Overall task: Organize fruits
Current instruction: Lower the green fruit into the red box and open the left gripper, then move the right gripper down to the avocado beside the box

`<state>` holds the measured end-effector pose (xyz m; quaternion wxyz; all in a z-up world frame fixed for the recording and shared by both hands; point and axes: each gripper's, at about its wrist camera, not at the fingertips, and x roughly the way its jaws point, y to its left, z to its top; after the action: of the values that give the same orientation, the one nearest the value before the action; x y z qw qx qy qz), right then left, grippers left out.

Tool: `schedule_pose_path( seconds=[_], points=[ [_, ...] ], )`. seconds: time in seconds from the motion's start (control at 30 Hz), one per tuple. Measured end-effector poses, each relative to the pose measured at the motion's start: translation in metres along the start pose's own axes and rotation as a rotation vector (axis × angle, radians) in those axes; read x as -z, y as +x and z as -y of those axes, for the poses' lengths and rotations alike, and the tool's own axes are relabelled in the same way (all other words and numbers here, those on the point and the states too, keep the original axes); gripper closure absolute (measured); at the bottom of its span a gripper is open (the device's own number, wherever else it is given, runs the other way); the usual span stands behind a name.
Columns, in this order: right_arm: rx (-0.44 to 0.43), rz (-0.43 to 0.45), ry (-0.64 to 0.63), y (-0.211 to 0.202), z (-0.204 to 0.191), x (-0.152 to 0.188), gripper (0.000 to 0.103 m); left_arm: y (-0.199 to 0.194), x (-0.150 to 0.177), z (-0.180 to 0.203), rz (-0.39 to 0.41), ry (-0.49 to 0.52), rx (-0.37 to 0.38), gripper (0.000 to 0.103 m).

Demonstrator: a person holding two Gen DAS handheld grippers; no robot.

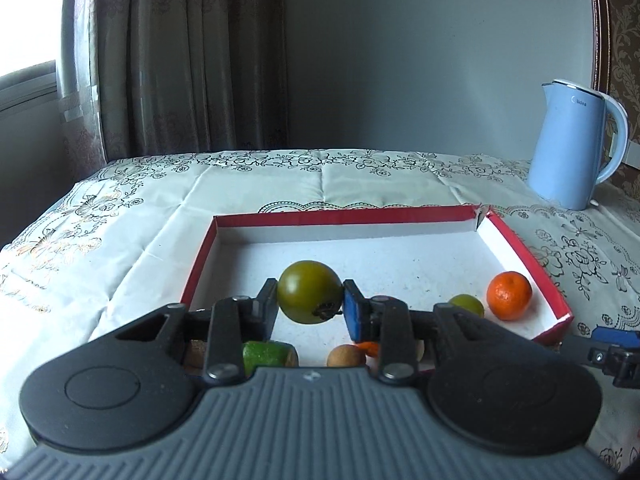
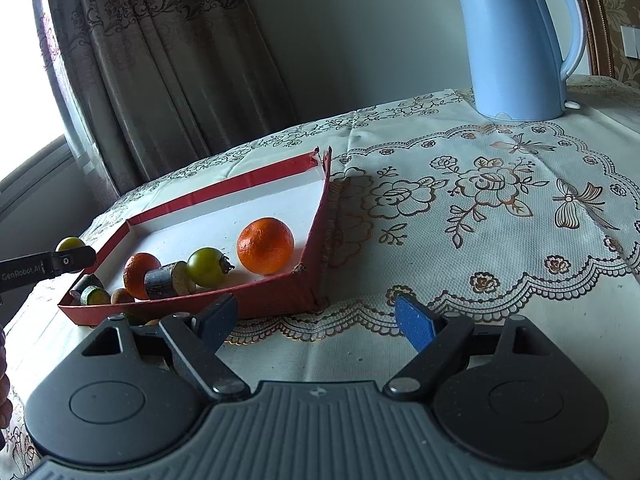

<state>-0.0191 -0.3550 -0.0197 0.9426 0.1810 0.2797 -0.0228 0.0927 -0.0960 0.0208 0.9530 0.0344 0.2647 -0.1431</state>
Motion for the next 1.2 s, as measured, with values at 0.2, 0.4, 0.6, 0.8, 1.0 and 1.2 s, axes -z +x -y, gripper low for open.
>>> schedule_pose_path(
  seconds=[0.2, 0.4, 0.6, 0.8, 1.0, 1.2],
  points=[
    [-0.006, -0.003, 0.013, 0.000, 0.002, 0.000, 0.017, 0.018, 0.006, -0.007, -0.039, -0.026, -0.026, 0.060],
    [-0.006, -0.004, 0.013, 0.000, 0.002, 0.000, 0.017, -0.029, 0.019, -0.010, 0.064, -0.004, -0.045, 0.011],
    [-0.009, 0.004, 0.009, -0.002, 0.002, 0.000, 0.017, -0.061, 0.047, -0.032, 0.096, -0.004, -0.122, 0.000],
    [-0.025, 0.046, -0.033, -0.007, -0.005, 0.001, 0.017, -0.053, 0.068, -0.065, 0.043, -0.102, -0.163, 0.000],
    [-0.059, 0.077, -0.127, -0.017, -0.035, 0.009, 0.017, -0.048, 0.076, -0.078, 0.033, -0.170, -0.149, 0.000],
    [-0.222, 0.085, -0.310, -0.028, -0.105, 0.028, 0.017, -0.050, 0.077, -0.082, 0.039, -0.196, -0.133, 0.000]
  ],
)
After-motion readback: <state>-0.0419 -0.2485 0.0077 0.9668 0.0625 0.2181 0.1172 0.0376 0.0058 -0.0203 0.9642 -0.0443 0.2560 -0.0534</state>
